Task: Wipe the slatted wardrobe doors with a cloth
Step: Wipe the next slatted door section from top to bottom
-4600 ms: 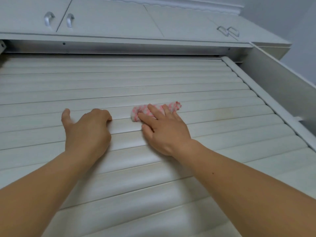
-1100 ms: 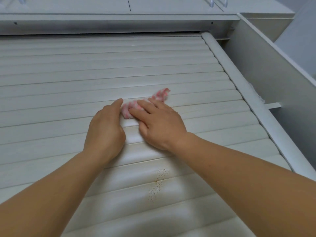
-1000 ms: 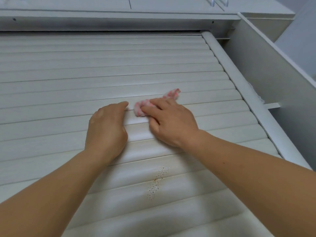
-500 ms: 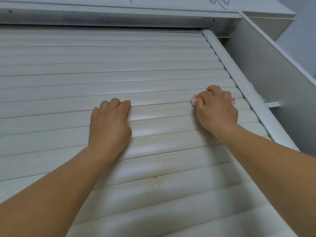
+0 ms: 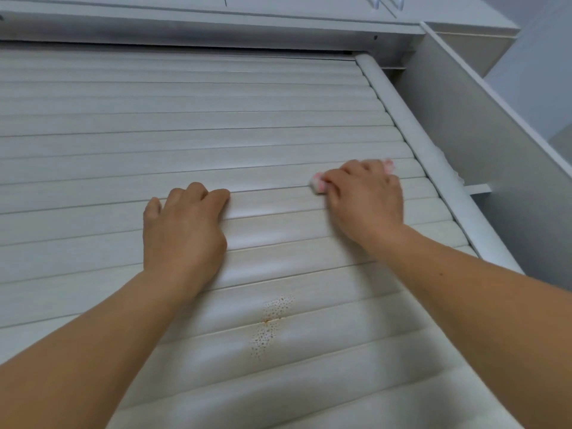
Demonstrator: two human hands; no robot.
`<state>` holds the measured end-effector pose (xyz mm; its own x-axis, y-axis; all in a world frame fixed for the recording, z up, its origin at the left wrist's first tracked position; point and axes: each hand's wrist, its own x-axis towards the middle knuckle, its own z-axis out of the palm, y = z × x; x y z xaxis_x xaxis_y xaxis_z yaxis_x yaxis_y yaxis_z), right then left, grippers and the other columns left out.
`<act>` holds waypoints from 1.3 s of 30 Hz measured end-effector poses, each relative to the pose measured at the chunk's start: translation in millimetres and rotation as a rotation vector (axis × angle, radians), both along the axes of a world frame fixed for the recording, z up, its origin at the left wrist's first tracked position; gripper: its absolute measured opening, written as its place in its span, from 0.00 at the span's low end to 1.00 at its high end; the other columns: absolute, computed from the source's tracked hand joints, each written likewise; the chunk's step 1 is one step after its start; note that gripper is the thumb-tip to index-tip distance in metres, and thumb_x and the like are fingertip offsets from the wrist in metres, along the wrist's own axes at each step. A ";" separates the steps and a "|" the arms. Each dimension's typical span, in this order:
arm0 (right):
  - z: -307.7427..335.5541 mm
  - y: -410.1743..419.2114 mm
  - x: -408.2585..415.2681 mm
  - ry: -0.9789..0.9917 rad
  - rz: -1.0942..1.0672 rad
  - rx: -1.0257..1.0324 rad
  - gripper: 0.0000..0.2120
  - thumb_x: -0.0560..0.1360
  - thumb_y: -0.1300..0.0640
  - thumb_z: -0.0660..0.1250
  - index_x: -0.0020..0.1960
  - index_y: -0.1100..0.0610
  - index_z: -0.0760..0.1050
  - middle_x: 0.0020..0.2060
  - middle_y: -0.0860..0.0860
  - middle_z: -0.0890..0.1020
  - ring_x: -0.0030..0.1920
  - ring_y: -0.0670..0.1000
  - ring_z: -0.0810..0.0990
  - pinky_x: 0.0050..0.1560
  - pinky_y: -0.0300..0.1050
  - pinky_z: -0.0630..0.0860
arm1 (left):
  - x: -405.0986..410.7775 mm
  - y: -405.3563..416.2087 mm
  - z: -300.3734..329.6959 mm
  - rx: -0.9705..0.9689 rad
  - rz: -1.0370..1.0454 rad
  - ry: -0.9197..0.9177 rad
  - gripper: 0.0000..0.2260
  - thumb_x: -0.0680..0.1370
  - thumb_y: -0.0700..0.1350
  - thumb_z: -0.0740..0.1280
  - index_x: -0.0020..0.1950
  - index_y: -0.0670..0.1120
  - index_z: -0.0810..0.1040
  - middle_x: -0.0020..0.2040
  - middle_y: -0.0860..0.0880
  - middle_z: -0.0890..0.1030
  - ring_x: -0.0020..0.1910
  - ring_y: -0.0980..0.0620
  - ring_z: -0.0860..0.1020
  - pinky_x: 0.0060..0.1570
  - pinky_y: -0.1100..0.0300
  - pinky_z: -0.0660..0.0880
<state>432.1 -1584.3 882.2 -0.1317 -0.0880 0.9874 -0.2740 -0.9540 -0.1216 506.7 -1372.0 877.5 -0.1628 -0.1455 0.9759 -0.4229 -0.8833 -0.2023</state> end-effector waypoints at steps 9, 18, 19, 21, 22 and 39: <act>-9.7 -20.6 1.1 -0.013 0.052 -0.071 0.13 0.81 0.53 0.56 0.60 0.48 0.76 0.57 0.50 0.74 0.58 0.56 0.69 0.50 0.48 0.67 | -2.6 -16.3 0.2 -0.005 0.006 -0.030 0.17 0.70 0.37 0.53 0.52 0.41 0.78 0.51 0.43 0.76 0.49 0.40 0.72 0.49 0.50 0.66; -4.7 -89.6 -22.1 0.028 -0.117 0.241 0.19 0.80 0.53 0.47 0.65 0.56 0.69 0.62 0.56 0.75 0.61 0.59 0.69 0.64 0.56 0.63 | 1.3 -14.3 4.2 0.009 0.012 -0.105 0.12 0.69 0.37 0.57 0.45 0.41 0.79 0.43 0.44 0.77 0.43 0.41 0.73 0.34 0.56 0.62; -6.4 -85.1 -18.8 0.025 -0.075 0.268 0.20 0.80 0.54 0.46 0.68 0.57 0.67 0.64 0.57 0.73 0.63 0.59 0.68 0.65 0.55 0.62 | 1.9 -14.4 3.7 0.002 0.007 -0.106 0.12 0.70 0.37 0.57 0.46 0.41 0.79 0.44 0.44 0.77 0.44 0.41 0.72 0.35 0.56 0.62; -13.4 -73.0 -10.3 -0.001 -0.020 0.290 0.23 0.79 0.53 0.45 0.72 0.57 0.62 0.67 0.58 0.70 0.65 0.61 0.67 0.63 0.55 0.63 | 2.8 -14.4 2.4 -0.008 -0.029 -0.073 0.11 0.72 0.34 0.59 0.49 0.41 0.78 0.48 0.44 0.77 0.48 0.40 0.72 0.37 0.55 0.62; -18.0 -64.7 -6.4 -0.019 -0.020 0.279 0.24 0.78 0.53 0.46 0.72 0.57 0.61 0.67 0.58 0.70 0.64 0.61 0.68 0.61 0.54 0.65 | 2.1 -14.7 1.7 -0.011 -0.057 -0.050 0.11 0.72 0.32 0.60 0.51 0.40 0.78 0.50 0.43 0.77 0.49 0.40 0.71 0.38 0.54 0.64; -38.9 142.7 45.9 0.130 0.250 -0.312 0.27 0.64 0.58 0.47 0.51 0.51 0.82 0.48 0.52 0.83 0.44 0.57 0.81 0.42 0.46 0.76 | -7.5 53.7 -23.0 -0.123 -0.515 0.086 0.31 0.69 0.27 0.55 0.69 0.47 0.67 0.61 0.45 0.75 0.60 0.47 0.72 0.50 0.66 0.61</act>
